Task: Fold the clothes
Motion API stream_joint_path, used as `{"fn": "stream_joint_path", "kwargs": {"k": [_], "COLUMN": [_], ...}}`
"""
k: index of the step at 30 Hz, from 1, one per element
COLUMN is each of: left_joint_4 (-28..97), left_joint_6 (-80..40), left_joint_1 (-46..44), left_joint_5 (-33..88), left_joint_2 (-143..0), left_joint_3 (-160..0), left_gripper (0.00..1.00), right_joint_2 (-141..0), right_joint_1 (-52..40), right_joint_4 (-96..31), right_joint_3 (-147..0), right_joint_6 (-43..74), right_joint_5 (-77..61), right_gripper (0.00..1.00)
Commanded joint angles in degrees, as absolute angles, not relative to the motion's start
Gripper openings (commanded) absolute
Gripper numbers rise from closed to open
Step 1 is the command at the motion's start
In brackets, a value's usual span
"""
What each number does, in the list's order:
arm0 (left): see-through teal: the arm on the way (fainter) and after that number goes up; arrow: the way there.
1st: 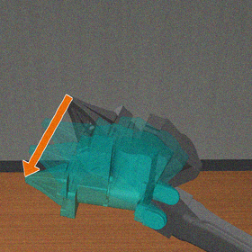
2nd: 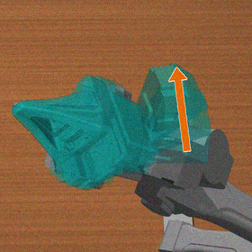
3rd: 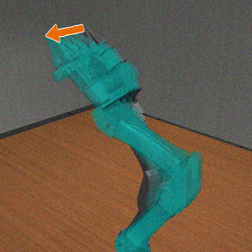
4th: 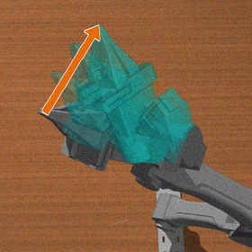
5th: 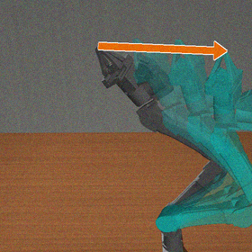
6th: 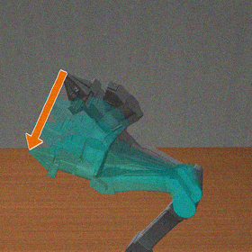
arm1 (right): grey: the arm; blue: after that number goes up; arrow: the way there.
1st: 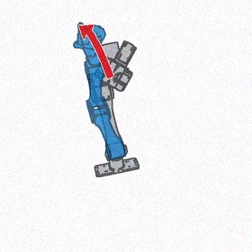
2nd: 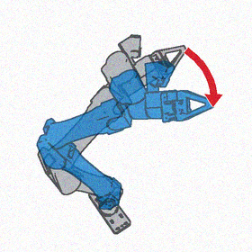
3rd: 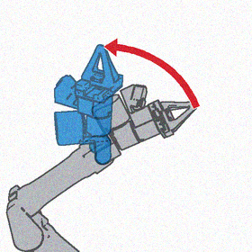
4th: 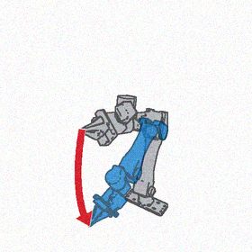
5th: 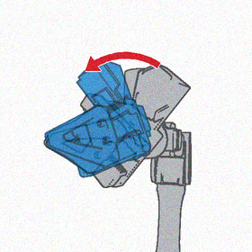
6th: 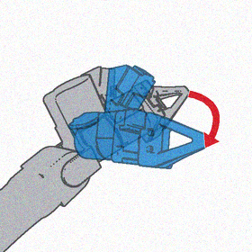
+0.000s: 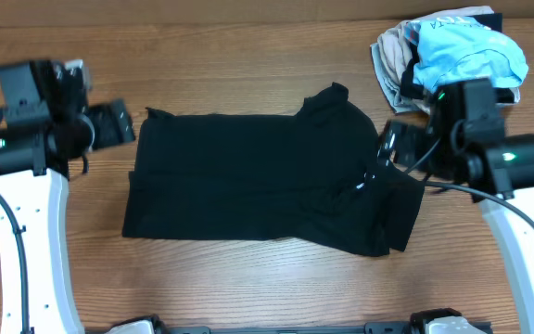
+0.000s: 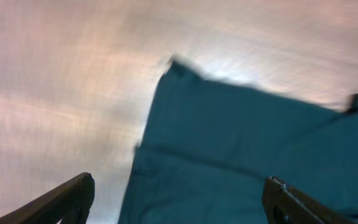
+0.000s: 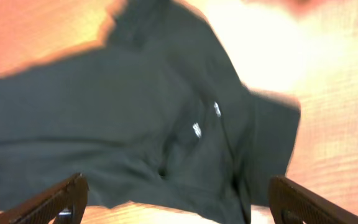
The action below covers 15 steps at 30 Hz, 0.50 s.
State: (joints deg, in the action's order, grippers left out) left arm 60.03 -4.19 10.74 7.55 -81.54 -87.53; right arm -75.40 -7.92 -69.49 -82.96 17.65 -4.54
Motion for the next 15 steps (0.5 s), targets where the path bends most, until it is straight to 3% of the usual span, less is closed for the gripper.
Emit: {"fn": "stream_joint_path", "kwargs": {"k": [1, 10, 15], "left_joint_4": [60.3, 61.1, 58.5], "left_joint_6": [-1.2, -1.2, -2.0], "left_joint_1": [7.8, 6.6, 6.2], "left_joint_5": [8.0, 6.9, 6.6], "left_joint_2": [-86.8, -106.3, -114.4], "left_joint_3": [-94.3, -109.6, -112.0], "left_gripper": [0.90, 0.88, 0.79], "right_joint_2": [-77.4, -89.2, -95.9], "right_joint_1": [-8.0, -8.1, -8.1], "right_joint_4": [-67.1, -59.2, -54.5], "right_joint_3": [-90.5, -101.3, -101.3], "right_joint_6": [11.0, 2.3, -2.0], "right_joint_5": [-5.3, -5.1, -2.6], "right_gripper": [0.96, 0.91, 0.90]}}
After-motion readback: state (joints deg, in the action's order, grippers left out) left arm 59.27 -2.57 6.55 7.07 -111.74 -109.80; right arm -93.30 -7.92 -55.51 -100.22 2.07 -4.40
